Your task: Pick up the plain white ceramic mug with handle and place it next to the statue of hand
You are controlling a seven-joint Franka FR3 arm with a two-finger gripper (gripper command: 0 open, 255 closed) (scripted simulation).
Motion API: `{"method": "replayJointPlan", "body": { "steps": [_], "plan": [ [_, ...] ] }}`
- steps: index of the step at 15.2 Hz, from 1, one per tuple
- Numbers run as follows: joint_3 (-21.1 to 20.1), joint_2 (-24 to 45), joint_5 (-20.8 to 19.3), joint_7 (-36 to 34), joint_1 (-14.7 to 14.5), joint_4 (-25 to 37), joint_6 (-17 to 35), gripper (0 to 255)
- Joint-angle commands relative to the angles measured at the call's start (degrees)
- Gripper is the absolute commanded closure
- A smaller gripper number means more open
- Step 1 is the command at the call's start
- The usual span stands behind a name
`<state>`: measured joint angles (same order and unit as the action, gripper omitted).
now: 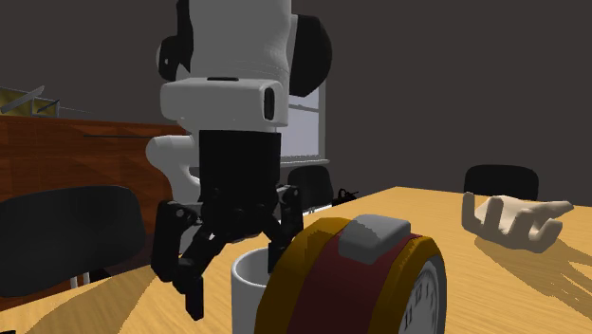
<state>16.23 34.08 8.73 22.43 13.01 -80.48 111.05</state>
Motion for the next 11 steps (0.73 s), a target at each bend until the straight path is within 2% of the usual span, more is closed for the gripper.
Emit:
{"method": "replayJointPlan", "body": {
  "steps": [1,6,7,11],
  "plan": [
    [0.0,0.0,0.0,0.0,0.0,-0.3,0.3,0],
    [0.0,0.0,0.0,0.0,0.0,-0.3,0.3,0],
    [0.0,0.0,0.0,0.0,0.0,-0.3,0.3,255],
    [0.0,0.0,0.0,0.0,0.0,-0.3,0.3,255]
  ]
}}
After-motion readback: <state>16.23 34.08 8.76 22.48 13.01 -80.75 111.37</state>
